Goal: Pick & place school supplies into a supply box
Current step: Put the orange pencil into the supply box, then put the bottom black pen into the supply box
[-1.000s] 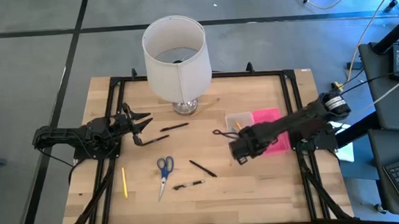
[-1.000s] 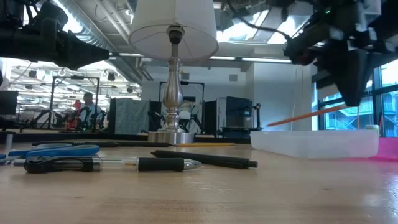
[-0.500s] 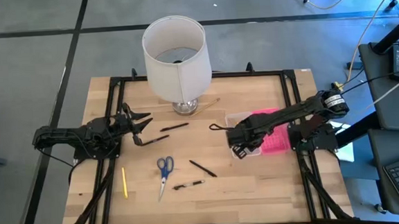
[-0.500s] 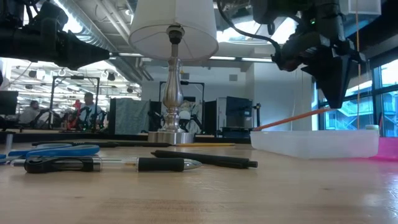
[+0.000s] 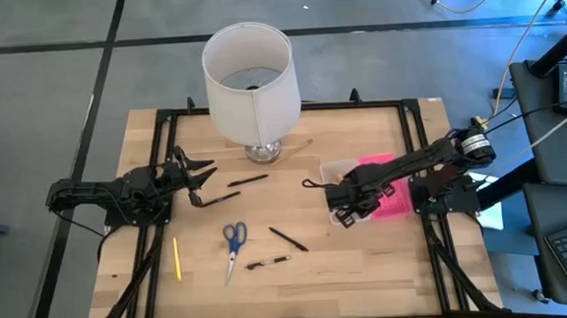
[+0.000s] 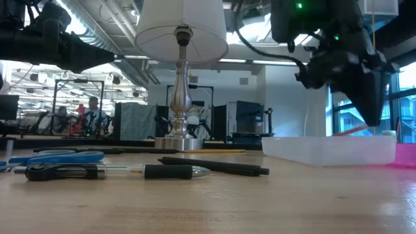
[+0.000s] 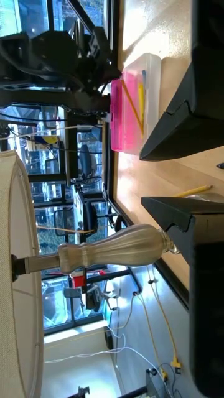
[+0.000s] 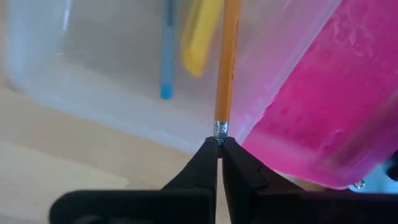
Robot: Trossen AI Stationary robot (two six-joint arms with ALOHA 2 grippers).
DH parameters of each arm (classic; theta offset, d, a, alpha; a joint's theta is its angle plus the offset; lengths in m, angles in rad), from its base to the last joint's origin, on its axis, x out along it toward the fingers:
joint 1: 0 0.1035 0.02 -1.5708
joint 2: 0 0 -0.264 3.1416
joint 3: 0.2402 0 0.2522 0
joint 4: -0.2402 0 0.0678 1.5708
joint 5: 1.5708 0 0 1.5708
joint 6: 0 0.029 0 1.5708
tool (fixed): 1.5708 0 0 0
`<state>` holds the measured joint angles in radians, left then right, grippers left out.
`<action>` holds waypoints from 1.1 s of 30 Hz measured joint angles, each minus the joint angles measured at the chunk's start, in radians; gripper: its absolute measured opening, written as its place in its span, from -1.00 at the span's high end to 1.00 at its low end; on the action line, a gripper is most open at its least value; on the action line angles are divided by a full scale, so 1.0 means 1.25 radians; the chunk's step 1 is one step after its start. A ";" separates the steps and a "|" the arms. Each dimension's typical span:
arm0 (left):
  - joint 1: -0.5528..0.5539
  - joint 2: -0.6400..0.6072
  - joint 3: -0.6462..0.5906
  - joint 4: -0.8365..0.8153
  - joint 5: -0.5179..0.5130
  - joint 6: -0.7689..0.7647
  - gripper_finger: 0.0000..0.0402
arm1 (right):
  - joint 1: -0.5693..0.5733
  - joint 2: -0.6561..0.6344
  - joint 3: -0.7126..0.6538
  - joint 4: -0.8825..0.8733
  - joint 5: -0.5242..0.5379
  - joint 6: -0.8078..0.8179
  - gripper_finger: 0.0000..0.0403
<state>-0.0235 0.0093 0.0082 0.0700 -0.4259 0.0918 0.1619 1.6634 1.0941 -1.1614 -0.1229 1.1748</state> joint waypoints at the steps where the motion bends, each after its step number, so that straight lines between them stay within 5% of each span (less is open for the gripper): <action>1: 0.000 0.000 0.000 0.000 0.000 0.000 0.51 | 0.000 0.000 -0.008 0.003 0.006 0.000 0.92; 33: 0.000 0.000 0.000 0.000 0.000 0.048 0.51 | 0.005 0.000 0.011 0.082 0.096 -0.004 0.70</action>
<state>-0.0235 0.0093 0.0082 0.0700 -0.4259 0.1520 0.1683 1.6634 1.1080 -1.0590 -0.0029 1.1698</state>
